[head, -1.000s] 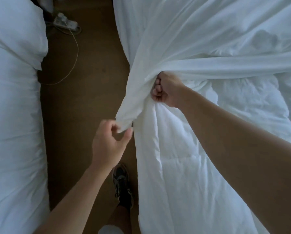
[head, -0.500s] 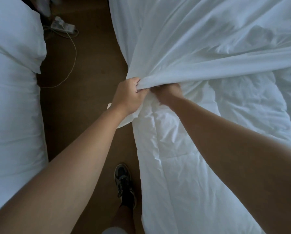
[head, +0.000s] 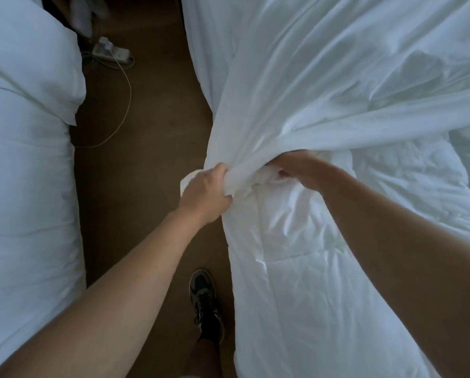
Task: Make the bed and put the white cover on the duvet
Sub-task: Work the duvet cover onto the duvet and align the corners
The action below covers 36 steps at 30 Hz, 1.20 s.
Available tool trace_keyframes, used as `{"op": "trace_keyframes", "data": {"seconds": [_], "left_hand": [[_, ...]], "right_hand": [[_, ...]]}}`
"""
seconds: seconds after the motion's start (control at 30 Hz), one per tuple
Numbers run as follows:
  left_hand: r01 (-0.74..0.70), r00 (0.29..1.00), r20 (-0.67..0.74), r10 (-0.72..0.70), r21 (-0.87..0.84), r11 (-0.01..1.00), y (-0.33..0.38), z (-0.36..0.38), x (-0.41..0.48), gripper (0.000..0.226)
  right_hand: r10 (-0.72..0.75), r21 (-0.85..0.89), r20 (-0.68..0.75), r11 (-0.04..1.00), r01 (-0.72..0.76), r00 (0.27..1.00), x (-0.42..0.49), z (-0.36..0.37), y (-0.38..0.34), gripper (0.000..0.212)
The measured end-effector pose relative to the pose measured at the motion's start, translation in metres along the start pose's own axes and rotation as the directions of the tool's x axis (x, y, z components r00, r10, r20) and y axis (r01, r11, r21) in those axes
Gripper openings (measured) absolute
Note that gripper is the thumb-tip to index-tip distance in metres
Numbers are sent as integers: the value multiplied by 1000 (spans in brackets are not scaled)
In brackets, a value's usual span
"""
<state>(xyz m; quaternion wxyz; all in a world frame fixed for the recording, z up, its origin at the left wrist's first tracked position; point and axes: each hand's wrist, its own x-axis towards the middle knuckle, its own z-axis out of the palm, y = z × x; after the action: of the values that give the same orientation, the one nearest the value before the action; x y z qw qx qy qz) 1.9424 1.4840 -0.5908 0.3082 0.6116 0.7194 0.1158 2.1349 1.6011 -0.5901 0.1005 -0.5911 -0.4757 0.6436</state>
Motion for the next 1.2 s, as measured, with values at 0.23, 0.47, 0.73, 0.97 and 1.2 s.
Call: {"op": "trace_keyframes", "data": {"seconds": [0.23, 0.47, 0.73, 0.97, 1.2], "left_hand": [[-112, 992, -63, 113, 31, 993, 18, 42, -29, 9], [-262, 945, -99, 311, 341, 903, 107, 85, -20, 63], [-260, 942, 307, 134, 417, 871, 168, 132, -26, 24], [-148, 887, 462, -20, 325, 934, 151, 168, -79, 26], [-321, 932, 301, 201, 430, 844, 287, 226, -51, 77]], "right_hand": [[154, 830, -263, 539, 142, 952, -15, -81, 18, 27], [453, 636, -424, 766, -98, 784, -25, -77, 117, 64], [506, 854, -312, 520, 4, 804, -123, -102, 155, 38], [330, 803, -390, 579, 142, 860, -99, -247, 134, 21], [477, 359, -533, 876, -324, 699, -163, -244, 249, 57]]}}
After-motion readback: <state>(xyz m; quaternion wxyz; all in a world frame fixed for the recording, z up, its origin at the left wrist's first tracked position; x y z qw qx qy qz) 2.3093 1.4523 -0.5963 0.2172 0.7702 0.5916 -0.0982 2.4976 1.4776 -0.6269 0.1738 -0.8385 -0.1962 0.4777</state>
